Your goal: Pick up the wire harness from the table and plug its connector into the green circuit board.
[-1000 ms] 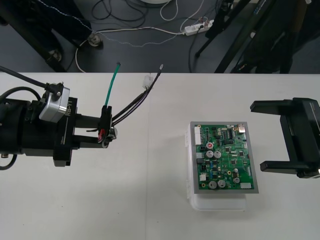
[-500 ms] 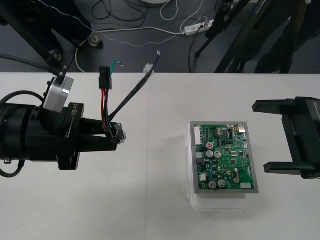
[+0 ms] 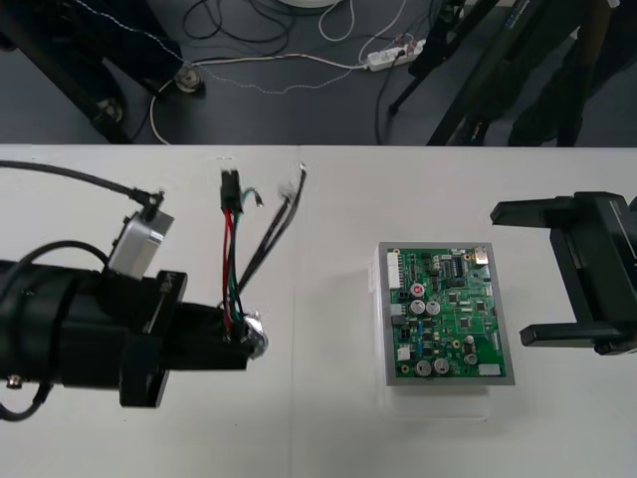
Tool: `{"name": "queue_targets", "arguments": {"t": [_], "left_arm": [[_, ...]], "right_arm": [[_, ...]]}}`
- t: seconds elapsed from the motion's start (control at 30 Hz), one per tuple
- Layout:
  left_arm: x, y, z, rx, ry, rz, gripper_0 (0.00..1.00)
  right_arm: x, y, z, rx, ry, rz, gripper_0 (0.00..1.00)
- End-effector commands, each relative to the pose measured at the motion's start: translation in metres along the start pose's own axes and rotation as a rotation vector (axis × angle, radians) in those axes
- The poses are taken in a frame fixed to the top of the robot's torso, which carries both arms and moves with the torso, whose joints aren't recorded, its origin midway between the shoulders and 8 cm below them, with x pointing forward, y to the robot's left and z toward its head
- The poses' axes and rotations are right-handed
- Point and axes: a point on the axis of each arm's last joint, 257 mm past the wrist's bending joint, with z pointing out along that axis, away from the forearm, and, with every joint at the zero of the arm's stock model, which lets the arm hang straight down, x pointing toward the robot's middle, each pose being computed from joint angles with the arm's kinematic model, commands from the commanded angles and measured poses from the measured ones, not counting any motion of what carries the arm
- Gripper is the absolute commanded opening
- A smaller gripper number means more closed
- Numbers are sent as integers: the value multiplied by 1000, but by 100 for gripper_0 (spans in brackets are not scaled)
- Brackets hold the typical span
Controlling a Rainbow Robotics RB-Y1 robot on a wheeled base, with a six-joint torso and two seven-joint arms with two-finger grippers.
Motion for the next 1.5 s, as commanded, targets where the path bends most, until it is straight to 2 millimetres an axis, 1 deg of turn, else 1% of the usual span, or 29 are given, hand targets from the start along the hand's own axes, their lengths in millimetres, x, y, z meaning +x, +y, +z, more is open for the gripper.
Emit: {"name": "queue_targets", "arguments": {"t": [0.03, 0.07, 0.1, 0.23, 0.27, 0.3, 0.43, 0.47, 0.53, 0.67, 0.77, 0.9, 1.0, 1.1, 1.23, 1.33, 1.5], "left_arm": [[40, -41, 18, 107, 116, -203, 0], [40, -41, 18, 107, 116, -203, 0], [45, -45, 21, 122, 134, -227, 0], [50, -53, 28, 151, 171, -280, 0], [52, -59, 33, 174, 191, -289, 0], [52, -59, 33, 174, 191, -289, 0], [67, -71, 41, 229, 264, -293, 0], [67, -71, 41, 229, 264, -293, 0], [74, -80, 47, 267, 301, -293, 0], [76, -84, 52, 302, 326, -293, 0], [73, -84, 56, 348, 331, -314, 0], [66, -78, 62, 384, 323, -314, 0], [62, -73, 66, 395, 317, -311, 0], [58, -73, 71, 406, 322, -300, 0], [48, -72, 82, 423, 298, -314, 0], [39, -74, 90, 446, 279, -330, 0], [29, -74, 99, 447, 254, -328, 0]], "right_arm": [[-10, 0, -1, -41, -5, -15, 100], [-10, 0, -1, -41, -5, -15, 100], [-11, 0, -1, -43, -5, -15, 100], [-11, 1, -2, -45, -2, -15, 100], [-11, 1, -2, -45, 1, -15, 100], [-11, 1, -2, -45, 1, -15, 100], [-12, 0, -3, -46, 4, -11, 100], [-12, 0, -3, -46, 4, -11, 100], [-13, -1, -2, -48, 6, -19, 100], [-16, -2, 3, -66, 6, -30, 100], [-18, -3, 7, -82, 3, -35, 100], [-16, -3, 10, -99, -16, -5, 100], [-13, 0, 17, -139, -28, 19, 100], [-12, 3, 25, -175, -48, 44, 100], [-9, 3, 34, -212, -59, 68, 100], [-7, 0, 38, -227, -60, 82, 100], [-9, -16, 40, -220, -76, 90, 100]]}}
